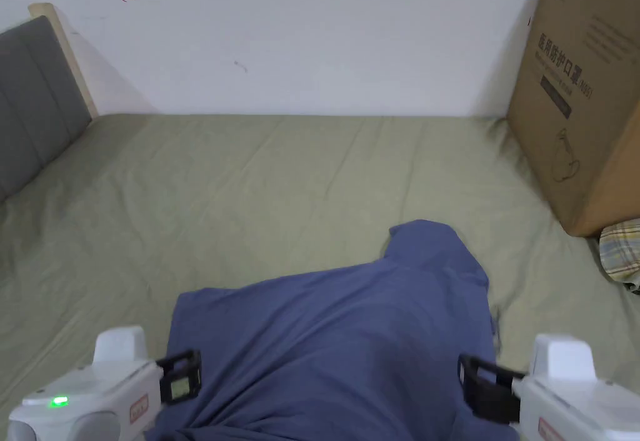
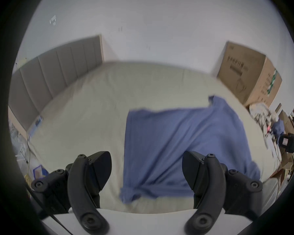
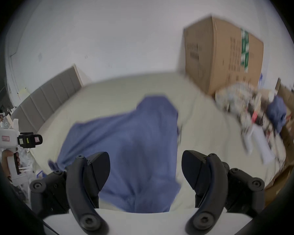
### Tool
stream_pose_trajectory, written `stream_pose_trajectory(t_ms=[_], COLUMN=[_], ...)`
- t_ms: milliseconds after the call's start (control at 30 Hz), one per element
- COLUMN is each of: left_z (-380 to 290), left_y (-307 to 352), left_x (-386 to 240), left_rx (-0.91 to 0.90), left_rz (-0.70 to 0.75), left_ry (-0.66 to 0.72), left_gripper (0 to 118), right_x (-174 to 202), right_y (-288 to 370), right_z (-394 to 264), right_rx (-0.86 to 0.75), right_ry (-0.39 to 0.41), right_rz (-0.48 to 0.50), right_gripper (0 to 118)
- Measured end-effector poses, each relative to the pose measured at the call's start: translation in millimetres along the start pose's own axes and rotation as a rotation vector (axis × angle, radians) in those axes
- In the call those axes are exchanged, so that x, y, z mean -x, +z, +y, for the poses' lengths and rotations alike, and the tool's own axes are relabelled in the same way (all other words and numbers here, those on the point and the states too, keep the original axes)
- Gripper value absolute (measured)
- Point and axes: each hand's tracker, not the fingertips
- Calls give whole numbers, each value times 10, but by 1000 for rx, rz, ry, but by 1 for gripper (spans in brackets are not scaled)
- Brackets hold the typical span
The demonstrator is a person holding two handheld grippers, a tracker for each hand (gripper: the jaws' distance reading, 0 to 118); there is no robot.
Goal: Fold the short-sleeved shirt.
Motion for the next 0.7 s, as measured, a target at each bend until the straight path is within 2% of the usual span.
stream_pose_trajectory(t_ms=[100, 233, 333, 400, 433, 500, 567, 700], left_z=[345, 625, 692, 676, 657, 619, 584, 547], left_y=[269, 540, 626, 605, 606, 612, 597, 502], left_x=[-142, -300, -363, -381, -401, -439, -481, -493], left_rx=[-163, -311, -403, -450, -473, -480, -476, -420], left_rz=[-7, -4, 20, 43, 49, 40, 19, -49], left_ry=[9, 9, 19, -4, -17, -39, -71, -75], left_gripper=[91, 89, 81, 69, 60, 26, 3, 0], right_x=[97, 209, 255, 264, 260, 256, 262, 260], right_y=[204, 413, 491, 525, 525, 531, 509, 448], right_z=[386, 658, 720, 722, 723, 718, 709, 696], right_rx=[-160, -325, -382, -395, -401, -404, -405, -395], right_ry=[34, 76, 106, 102, 94, 87, 94, 114], right_rz=[-40, -144, -212, -215, -221, -220, -229, -234], right_gripper=[90, 89, 88, 81, 75, 39, 2, 0])
